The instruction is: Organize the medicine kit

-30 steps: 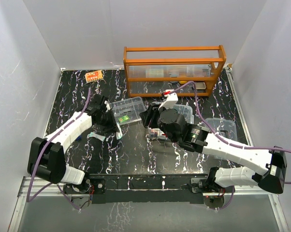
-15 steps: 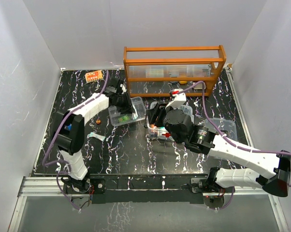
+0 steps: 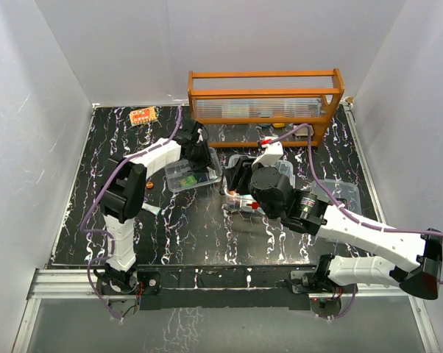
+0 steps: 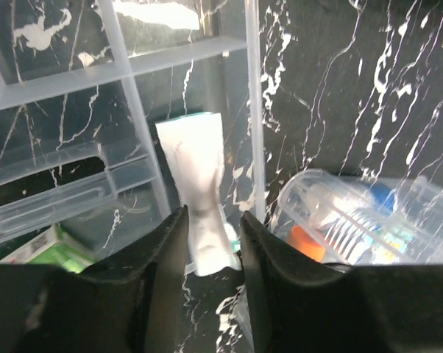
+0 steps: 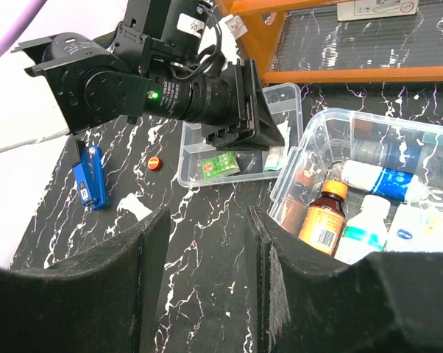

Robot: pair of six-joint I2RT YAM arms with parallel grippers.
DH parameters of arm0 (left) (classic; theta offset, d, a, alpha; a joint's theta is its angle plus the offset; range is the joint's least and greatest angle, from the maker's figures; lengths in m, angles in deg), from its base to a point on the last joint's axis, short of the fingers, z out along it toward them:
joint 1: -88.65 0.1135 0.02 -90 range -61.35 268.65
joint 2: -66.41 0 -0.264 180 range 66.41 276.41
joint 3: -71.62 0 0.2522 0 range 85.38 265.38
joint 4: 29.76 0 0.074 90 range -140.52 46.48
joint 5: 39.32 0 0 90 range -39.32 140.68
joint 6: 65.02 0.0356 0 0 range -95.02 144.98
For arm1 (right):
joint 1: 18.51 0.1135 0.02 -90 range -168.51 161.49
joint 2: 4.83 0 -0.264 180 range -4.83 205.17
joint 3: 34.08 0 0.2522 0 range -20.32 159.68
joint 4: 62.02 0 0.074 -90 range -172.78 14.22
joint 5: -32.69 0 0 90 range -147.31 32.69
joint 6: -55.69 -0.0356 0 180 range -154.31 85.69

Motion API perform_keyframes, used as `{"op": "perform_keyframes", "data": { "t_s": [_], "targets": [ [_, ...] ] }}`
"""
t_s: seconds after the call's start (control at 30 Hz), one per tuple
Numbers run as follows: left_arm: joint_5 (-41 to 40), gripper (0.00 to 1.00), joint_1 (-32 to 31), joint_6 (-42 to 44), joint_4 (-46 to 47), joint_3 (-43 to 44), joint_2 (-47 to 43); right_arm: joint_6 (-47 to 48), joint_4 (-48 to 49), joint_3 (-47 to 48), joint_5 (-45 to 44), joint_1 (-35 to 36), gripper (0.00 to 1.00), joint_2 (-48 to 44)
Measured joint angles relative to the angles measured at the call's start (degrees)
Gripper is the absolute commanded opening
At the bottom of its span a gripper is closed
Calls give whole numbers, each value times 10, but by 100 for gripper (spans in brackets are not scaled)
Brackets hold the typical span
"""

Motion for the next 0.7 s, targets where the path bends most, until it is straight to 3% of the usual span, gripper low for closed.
{"op": "perform_keyframes", "data": {
  "t_s": [0.17,0.43,0.6,0.7],
  "targets": [
    [-2,49,0,-10,0,12,12,0,-3,0,0,0,42,2],
    [-4,55,0,-10,-23,22,-1,0,-6,0,-1,0,43,4],
    [-28,59,0,2,-54,18,-57,0,-6,0,-3,0,43,4],
    [-65,59,0,9,-73,-11,-134,0,-6,0,-5,0,44,4]
  ]
}}
